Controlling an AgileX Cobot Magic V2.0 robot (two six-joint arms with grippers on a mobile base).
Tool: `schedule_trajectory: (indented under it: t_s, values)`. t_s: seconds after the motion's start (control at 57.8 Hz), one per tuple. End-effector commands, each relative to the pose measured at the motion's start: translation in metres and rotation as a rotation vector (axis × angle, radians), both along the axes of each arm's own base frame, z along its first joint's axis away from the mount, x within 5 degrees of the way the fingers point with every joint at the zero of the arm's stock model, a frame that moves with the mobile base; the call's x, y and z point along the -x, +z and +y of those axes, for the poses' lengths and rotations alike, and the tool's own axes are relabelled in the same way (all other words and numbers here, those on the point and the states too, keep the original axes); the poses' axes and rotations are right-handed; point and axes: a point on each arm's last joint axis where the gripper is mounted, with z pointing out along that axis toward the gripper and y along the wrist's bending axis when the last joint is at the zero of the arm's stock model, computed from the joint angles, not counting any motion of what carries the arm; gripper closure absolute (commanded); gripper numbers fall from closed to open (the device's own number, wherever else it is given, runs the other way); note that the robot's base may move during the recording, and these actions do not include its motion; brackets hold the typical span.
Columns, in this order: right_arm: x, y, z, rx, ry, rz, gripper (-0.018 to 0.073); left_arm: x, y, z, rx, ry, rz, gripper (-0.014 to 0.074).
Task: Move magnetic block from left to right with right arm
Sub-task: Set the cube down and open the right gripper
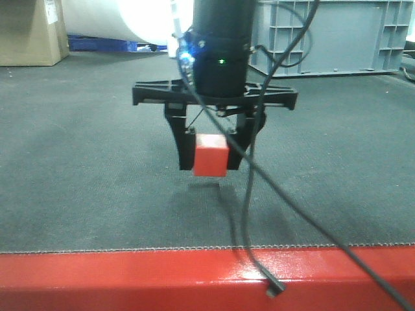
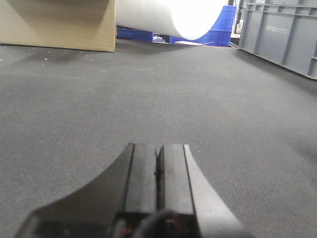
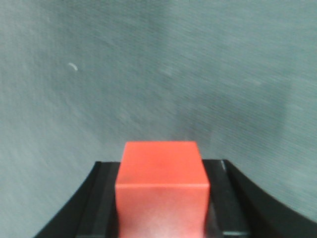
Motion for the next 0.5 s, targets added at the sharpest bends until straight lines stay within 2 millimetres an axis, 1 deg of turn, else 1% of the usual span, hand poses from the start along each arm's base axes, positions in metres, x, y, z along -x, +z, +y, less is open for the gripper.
schedule_trajectory:
  t_s: [0.0,0.138,0.208,0.26,0.346,0.415,0.484]
  values:
    - [-0.0004,0.0281,0.0023,-0.052,-0.026,-0.048,0.0323,0.001,0.0054,0.0005,0.012,0.005,-0.082,0.0722]
    - [-0.0014,0.023,0.0066,-0.048,-0.02,-0.043,0.0321,0.001,0.0054,0.0005,0.012,0.005,-0.082,0.0722]
    - [-0.0013,0.0221,0.0071,-0.047,-0.02,-0.042,0.0286,0.001,0.0054,0.0005,0.012,0.005,-0.082,0.0722]
    - [-0.0014,0.0221,0.0071,-0.047,-0.019,-0.043,0.0225,0.001,0.0054,0.0005,0.012,0.005,-0.082,0.0722]
    - [-0.0018,0.0222,0.0072,-0.047,-0.019,-0.048,0.0087,0.001,0.0054,0.0005,0.012,0.005,-0.082,0.0722]
    - [-0.0017,0.0231,0.007,-0.048,-0.019,-0.05,-0.0006,0.001,0.0054,0.0005,0.012,0.005,-0.082,0.0722]
    - [-0.0012,0.0269,0.0059,-0.049,-0.017,-0.062,-0.0062,0.001,0.0054,0.0005,0.012,0.005,-0.082,0.0722]
